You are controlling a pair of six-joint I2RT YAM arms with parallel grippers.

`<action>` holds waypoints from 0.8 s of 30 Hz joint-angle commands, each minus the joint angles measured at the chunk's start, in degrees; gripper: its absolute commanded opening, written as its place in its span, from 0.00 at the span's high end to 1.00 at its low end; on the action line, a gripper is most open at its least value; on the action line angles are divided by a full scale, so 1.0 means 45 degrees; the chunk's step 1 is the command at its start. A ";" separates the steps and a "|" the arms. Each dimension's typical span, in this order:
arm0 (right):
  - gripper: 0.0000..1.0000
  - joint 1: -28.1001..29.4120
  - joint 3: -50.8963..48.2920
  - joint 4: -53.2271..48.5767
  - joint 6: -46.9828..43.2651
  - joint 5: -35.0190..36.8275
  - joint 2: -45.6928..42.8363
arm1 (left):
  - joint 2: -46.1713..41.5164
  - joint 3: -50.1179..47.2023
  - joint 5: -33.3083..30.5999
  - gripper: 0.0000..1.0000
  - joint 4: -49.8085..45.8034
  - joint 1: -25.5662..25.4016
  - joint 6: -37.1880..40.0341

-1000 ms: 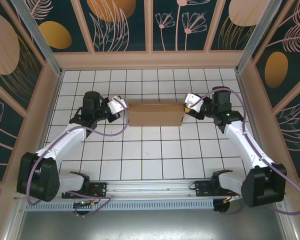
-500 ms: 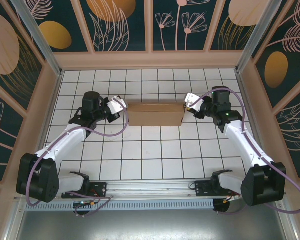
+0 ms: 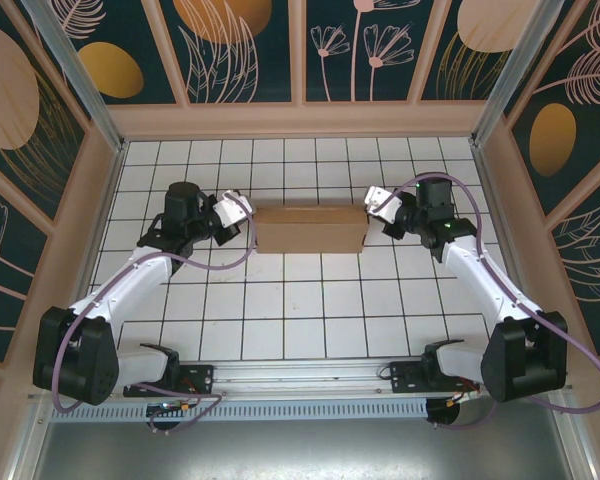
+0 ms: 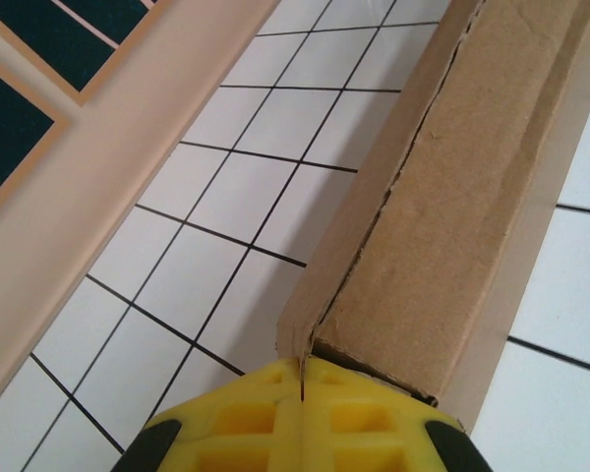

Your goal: Fold the paper box

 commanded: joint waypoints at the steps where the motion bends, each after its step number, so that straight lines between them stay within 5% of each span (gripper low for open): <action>1: 1.00 0.0244 0.0638 -0.0095 0.0909 0.0065 -0.0007 | -0.0060 0.0866 0.0458 1.00 0.0003 -0.0071 -0.1912; 9: 1.00 0.0922 0.1058 -0.0365 0.3877 0.0647 0.0385 | 0.1265 0.2650 0.1248 1.00 -0.1601 -0.0375 -0.5925; 13: 1.00 0.1057 0.1540 -0.0186 0.5526 0.0961 0.0651 | 0.1982 0.3226 0.0561 1.00 -0.1909 -0.0367 -0.8097; 24: 1.00 0.1814 0.3277 -0.0867 0.8152 0.2406 0.1873 | 0.3740 0.5657 0.0097 1.00 -0.4484 -0.0367 -1.0937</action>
